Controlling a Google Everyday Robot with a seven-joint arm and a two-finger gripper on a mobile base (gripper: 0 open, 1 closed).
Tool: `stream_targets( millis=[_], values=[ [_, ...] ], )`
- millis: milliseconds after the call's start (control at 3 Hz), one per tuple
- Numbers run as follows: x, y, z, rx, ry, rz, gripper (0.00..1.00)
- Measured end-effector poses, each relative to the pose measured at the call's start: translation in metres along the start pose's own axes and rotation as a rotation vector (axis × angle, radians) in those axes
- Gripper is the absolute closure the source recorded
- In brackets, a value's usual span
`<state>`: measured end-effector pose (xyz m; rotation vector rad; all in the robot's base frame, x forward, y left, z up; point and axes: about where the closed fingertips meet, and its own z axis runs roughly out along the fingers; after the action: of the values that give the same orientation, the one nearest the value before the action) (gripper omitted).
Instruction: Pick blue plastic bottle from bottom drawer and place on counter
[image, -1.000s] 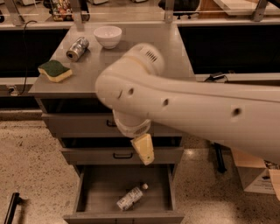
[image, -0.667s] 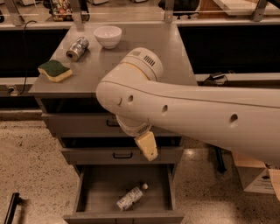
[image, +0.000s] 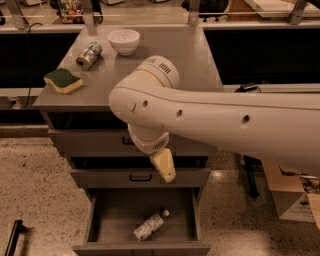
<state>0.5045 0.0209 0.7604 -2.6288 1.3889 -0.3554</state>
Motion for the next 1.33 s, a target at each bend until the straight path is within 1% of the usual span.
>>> stream_targets(
  millis=[333,667,1000,1333],
  values=[
    [-0.024,-0.002,0.059,-0.079,-0.114,-0.037,0.00],
    [-0.041,0.015,0.108,-0.078,-0.164,-0.026,0.00],
    [-0.059,0.048,0.165,-0.049,-0.186,-0.010,0.00],
    [-0.066,0.038,0.170,0.017,-0.207,-0.007,0.00]
  ],
)
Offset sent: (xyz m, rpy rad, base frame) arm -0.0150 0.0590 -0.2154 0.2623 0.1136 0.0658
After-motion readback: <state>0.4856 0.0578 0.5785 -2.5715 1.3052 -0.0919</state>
